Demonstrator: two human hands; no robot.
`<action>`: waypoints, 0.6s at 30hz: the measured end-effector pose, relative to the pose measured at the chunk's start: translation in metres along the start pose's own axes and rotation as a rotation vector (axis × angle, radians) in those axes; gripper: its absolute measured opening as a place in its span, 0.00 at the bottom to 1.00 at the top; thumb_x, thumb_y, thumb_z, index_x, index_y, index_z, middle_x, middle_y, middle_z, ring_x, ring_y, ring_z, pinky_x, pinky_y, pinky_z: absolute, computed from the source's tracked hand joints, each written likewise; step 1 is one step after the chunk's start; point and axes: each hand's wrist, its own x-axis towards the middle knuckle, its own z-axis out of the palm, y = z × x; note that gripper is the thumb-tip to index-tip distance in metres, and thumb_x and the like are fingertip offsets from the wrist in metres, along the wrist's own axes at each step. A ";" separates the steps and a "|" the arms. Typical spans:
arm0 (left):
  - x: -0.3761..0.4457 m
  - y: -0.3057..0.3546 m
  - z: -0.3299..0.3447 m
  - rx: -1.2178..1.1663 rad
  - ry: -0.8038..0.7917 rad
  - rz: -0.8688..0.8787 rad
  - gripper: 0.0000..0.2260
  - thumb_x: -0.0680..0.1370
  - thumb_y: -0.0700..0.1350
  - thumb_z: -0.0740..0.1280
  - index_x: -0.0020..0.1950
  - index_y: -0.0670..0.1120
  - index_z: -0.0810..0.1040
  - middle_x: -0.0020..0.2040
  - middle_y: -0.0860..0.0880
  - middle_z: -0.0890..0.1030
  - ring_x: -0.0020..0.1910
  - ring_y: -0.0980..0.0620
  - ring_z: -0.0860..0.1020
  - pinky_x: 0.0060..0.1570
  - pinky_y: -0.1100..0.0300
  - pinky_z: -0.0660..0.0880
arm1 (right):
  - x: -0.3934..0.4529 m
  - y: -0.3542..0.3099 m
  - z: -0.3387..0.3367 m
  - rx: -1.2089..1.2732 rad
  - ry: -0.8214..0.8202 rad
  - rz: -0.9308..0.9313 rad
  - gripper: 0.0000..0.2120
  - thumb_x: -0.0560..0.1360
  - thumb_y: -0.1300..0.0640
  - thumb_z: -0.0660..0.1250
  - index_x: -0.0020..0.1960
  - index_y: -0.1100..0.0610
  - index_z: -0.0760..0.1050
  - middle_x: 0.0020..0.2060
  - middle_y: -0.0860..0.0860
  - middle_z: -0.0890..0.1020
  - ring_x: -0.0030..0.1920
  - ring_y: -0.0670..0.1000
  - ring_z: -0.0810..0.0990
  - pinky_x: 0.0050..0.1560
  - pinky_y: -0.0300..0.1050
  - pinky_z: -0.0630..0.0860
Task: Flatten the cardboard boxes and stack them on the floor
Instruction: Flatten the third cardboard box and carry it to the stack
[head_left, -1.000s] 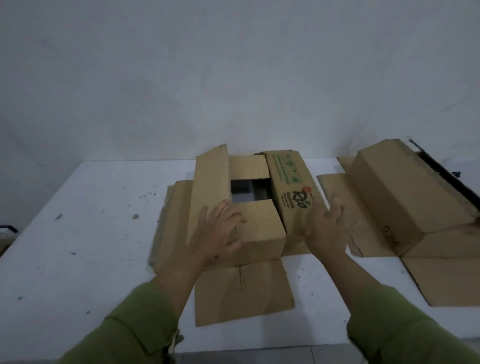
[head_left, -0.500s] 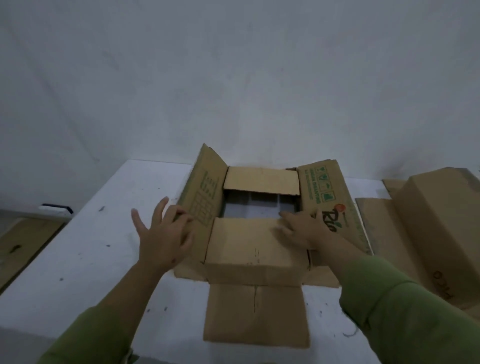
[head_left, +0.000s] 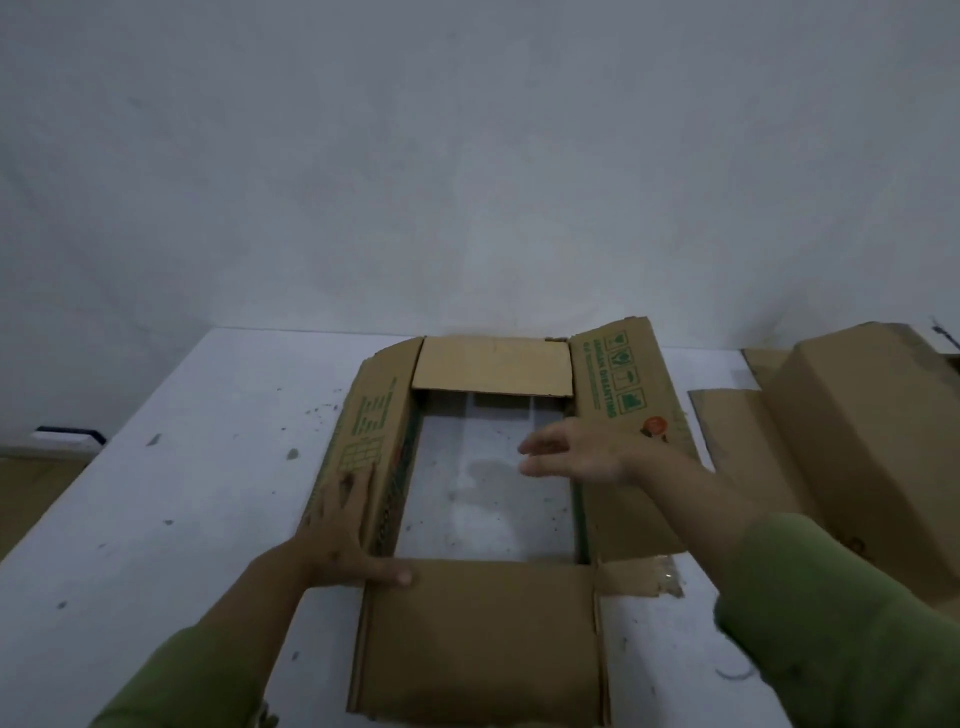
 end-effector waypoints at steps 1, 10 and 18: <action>0.003 -0.001 0.000 0.024 0.006 -0.002 0.70 0.43 0.81 0.63 0.72 0.56 0.28 0.75 0.48 0.35 0.76 0.40 0.41 0.73 0.40 0.52 | 0.009 0.004 0.001 -0.098 0.062 0.007 0.29 0.75 0.39 0.60 0.72 0.50 0.64 0.70 0.50 0.69 0.69 0.51 0.68 0.66 0.45 0.64; 0.025 0.013 -0.003 -0.032 0.095 -0.085 0.66 0.41 0.84 0.54 0.71 0.60 0.28 0.77 0.49 0.36 0.76 0.41 0.42 0.72 0.35 0.50 | 0.085 0.029 -0.019 -0.591 0.173 0.065 0.34 0.77 0.42 0.58 0.75 0.57 0.52 0.76 0.56 0.52 0.75 0.59 0.51 0.74 0.60 0.52; 0.041 0.017 0.001 -0.127 0.265 -0.108 0.52 0.56 0.78 0.51 0.73 0.61 0.36 0.76 0.52 0.43 0.75 0.43 0.51 0.70 0.35 0.55 | 0.116 0.046 -0.087 -0.483 0.463 0.177 0.36 0.77 0.44 0.59 0.77 0.50 0.42 0.77 0.50 0.38 0.76 0.61 0.40 0.72 0.68 0.46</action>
